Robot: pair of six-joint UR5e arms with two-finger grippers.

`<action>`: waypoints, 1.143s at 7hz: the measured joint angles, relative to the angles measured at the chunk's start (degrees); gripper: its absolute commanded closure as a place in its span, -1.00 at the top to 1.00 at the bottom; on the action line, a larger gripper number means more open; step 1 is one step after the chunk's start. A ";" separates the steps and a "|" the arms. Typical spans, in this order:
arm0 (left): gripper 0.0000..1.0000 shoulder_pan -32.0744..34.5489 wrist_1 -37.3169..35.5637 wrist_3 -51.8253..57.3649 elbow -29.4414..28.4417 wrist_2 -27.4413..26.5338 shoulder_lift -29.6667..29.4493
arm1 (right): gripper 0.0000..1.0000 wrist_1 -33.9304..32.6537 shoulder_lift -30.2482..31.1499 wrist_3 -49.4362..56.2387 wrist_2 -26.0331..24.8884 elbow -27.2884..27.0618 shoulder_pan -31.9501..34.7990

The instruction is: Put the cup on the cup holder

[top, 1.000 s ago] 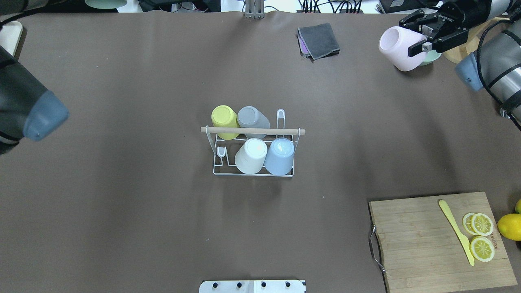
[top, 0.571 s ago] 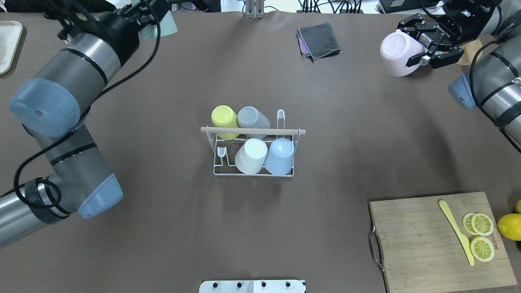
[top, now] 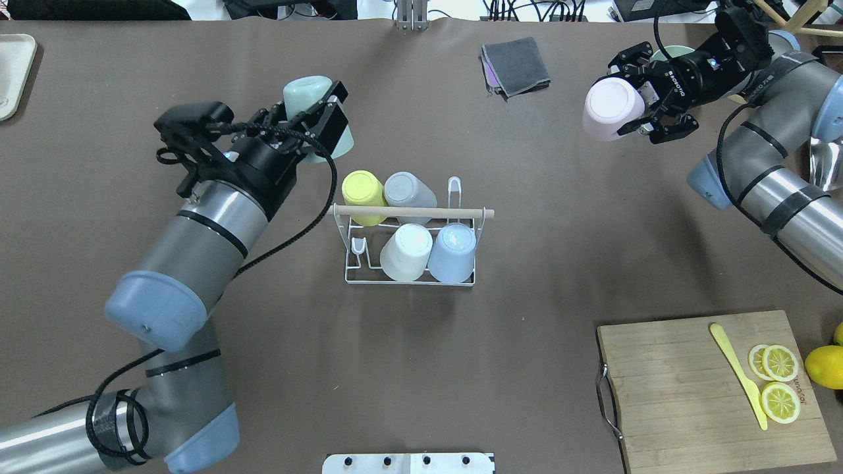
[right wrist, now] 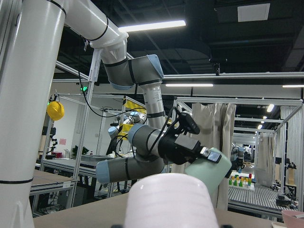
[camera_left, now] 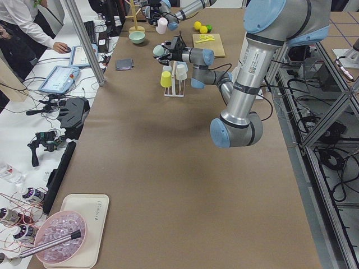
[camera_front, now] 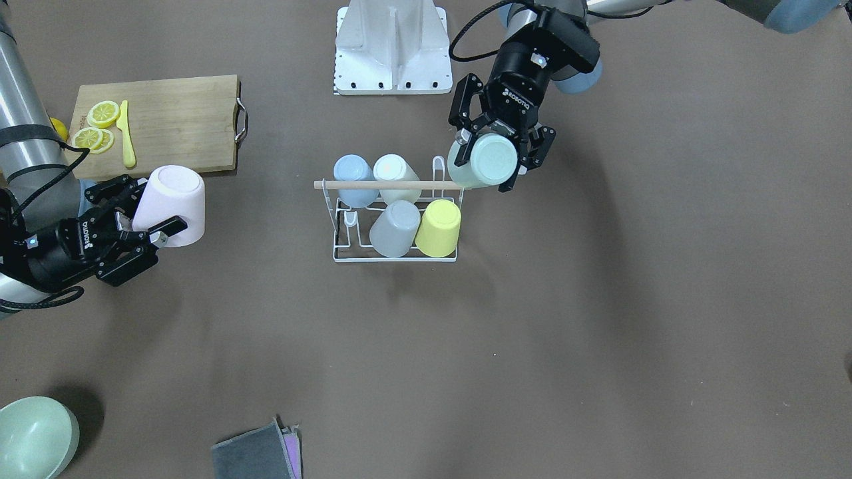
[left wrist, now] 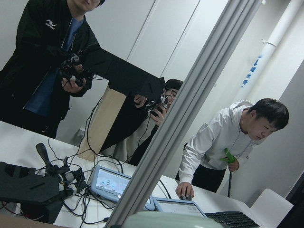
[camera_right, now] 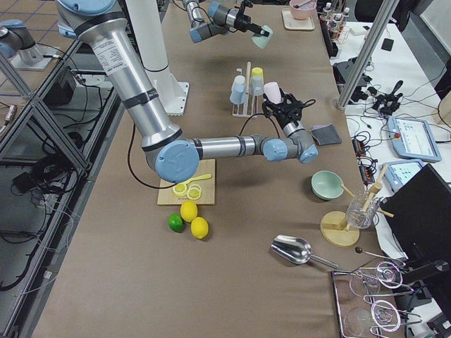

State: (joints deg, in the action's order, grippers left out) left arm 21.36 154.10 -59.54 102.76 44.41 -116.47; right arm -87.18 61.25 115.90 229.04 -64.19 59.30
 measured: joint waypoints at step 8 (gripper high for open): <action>-1.00 -12.47 2.73 3.55 -5.67 -14.16 -0.05 | -0.28 -0.46 -10.44 9.73 1.54 10.04 -7.46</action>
State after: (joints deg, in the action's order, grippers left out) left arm 8.90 156.83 -55.99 97.09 30.25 -116.52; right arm -87.64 50.80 125.63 230.58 -54.15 51.85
